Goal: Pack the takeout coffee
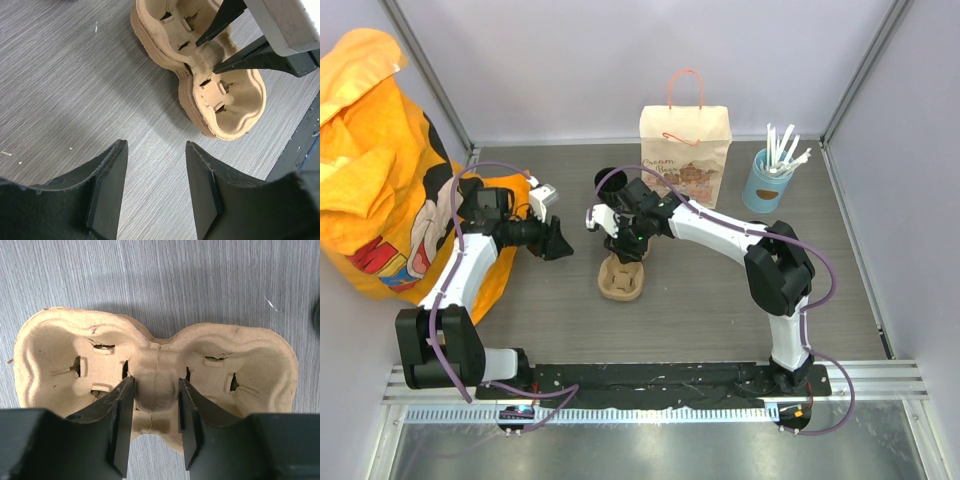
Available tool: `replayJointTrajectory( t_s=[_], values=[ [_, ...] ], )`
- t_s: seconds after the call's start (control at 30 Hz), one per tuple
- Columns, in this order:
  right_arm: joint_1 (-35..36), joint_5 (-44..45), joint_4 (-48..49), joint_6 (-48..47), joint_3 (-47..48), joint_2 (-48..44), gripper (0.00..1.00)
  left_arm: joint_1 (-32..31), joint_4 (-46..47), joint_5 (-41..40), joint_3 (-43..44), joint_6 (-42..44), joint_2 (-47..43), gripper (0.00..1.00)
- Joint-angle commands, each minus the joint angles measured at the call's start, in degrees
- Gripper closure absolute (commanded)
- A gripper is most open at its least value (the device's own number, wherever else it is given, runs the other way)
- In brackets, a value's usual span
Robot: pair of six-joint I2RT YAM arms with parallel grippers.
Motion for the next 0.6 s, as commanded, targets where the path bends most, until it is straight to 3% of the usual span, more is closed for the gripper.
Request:
replayJointTrajectory(
  t_s=[0.0, 0.57],
  values=[
    [0.3, -1.42, 1.45, 0.33, 1.37, -3.06, 0.6, 0.24, 1.3, 2.24, -0.23, 0.46, 0.04, 0.46],
    [0.3, 1.57, 0.4, 0.59, 4.18, -5.96, 0.6, 0.33, 1.21, 2.59, -0.14, 0.63, 0.04, 0.46]
  ],
)
